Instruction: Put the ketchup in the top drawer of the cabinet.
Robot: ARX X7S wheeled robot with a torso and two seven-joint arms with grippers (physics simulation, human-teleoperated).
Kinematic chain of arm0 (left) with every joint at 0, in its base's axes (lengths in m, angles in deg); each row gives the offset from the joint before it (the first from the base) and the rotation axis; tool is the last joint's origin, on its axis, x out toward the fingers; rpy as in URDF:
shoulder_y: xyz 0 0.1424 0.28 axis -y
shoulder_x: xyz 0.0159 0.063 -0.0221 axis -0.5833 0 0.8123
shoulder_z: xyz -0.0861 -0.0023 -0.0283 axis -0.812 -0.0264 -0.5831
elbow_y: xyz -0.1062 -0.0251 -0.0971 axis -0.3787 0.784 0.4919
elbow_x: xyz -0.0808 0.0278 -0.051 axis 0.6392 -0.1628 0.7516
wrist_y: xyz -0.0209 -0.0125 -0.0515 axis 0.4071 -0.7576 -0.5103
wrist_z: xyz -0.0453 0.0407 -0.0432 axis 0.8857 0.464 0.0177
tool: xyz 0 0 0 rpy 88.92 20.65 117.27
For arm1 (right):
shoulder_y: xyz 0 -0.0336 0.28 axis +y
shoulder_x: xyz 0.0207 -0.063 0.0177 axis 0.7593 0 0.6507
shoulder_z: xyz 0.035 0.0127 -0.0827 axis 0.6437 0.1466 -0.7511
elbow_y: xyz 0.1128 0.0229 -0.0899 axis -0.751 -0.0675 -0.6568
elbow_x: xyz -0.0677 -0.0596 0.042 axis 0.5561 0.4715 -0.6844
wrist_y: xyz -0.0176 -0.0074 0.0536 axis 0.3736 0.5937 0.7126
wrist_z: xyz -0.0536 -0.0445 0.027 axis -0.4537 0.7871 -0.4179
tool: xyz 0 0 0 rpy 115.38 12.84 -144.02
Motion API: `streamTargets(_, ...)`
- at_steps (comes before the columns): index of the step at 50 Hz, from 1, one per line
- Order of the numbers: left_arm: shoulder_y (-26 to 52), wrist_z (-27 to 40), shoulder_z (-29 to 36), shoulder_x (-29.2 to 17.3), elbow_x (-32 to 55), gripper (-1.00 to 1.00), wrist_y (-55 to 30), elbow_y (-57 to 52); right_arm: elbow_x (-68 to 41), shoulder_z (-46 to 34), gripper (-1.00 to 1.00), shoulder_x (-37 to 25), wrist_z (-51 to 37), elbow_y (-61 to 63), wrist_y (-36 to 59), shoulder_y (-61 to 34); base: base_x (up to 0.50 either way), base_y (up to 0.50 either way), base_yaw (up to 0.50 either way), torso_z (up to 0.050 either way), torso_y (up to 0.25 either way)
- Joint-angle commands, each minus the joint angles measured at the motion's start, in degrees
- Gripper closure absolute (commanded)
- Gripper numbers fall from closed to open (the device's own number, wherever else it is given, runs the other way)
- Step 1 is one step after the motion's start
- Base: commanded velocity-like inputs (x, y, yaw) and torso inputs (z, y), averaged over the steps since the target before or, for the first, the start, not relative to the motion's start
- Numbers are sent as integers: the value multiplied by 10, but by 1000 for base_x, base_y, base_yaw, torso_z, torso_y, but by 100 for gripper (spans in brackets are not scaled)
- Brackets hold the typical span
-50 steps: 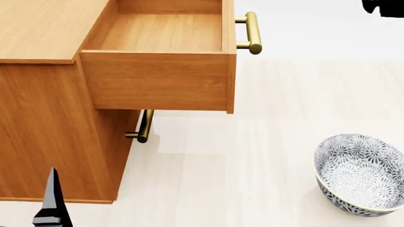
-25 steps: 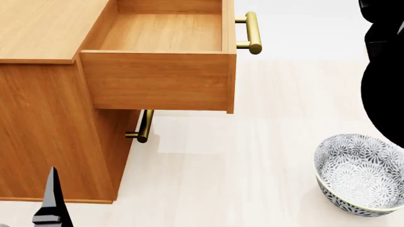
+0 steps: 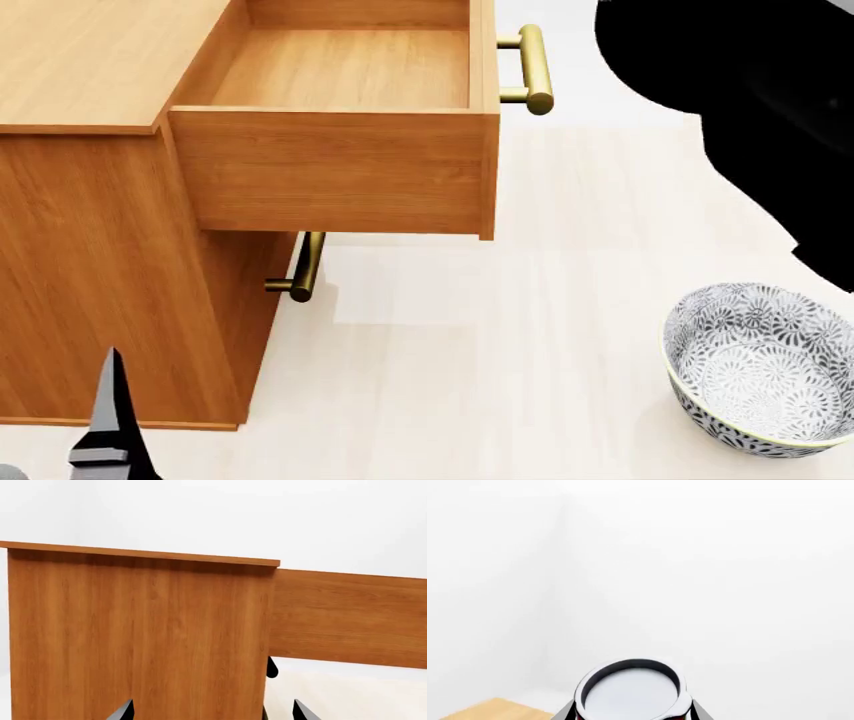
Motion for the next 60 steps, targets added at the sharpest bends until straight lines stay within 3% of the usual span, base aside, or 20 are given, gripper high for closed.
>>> streamTargets(1, 2, 2, -1, -3, 4, -100, -2, 0, 40, -25, 100, 37, 82, -85, -9, -14, 0, 0, 0, 0, 0)
streamTargets(38, 2, 10, -2, -8, 9, -100, 0, -3, 86, -82, 100, 118, 198, -284, -31, -30, 0, 0, 0, 0, 0)
streamTargets(60, 0, 12, 0, -10, 10, -100, 6, 5, 128, -106, 100, 204, 267, -443, -102, -40, 0, 0, 0, 0, 0)
